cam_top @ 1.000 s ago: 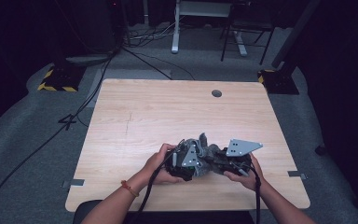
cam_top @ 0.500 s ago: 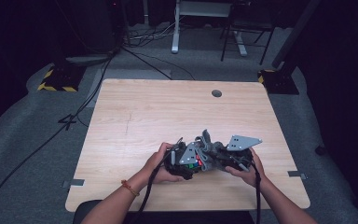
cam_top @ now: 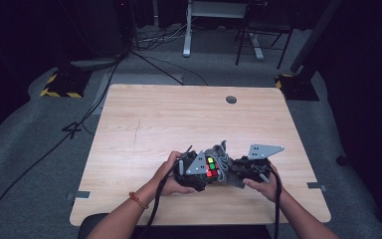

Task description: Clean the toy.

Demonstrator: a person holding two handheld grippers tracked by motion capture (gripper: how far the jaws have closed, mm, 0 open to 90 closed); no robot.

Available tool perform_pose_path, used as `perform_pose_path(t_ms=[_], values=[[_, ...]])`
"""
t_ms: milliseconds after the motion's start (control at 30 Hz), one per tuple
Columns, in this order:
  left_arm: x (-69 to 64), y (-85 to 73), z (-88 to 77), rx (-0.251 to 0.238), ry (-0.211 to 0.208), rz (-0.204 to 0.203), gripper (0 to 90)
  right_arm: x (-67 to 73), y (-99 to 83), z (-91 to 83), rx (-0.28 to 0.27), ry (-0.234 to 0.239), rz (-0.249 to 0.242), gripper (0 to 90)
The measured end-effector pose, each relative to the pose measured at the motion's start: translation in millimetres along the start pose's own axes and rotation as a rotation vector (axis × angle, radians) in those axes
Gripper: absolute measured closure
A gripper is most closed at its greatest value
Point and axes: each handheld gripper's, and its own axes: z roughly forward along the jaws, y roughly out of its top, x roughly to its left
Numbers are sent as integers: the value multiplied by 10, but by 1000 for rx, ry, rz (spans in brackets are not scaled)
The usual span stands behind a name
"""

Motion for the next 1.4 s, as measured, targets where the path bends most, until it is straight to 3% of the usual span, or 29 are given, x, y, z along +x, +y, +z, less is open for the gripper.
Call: perform_pose_path(t_ms=[200,333,467,633,833,1033,1233,1333,1400], values=[[0,8,-1,-1,-1,10,328,5,-1,-20,-36,39,17,776],[8,-3,21,21,5,8,326,30,15,-27,-31,19,5,776],[22,-14,56,38,7,-20,325,52,18,-1,-8,-18,-14,776],[7,-11,92,66,-4,-10,329,69,-1,17,-7,-4,-11,778],[2,-9,146,101,14,-14,328,154,51,43,-5,-24,-17,780],[-3,7,79,80,13,-3,331,150,52,41,14,-49,-47,779],[2,39,-24,30,18,-5,332,18,-77,120,133,-97,-26,776],[10,50,-41,4,13,-14,332,10,-77,116,126,-86,-23,777],[8,55,-11,18,17,-7,332,29,-33,60,80,-77,-17,779]])
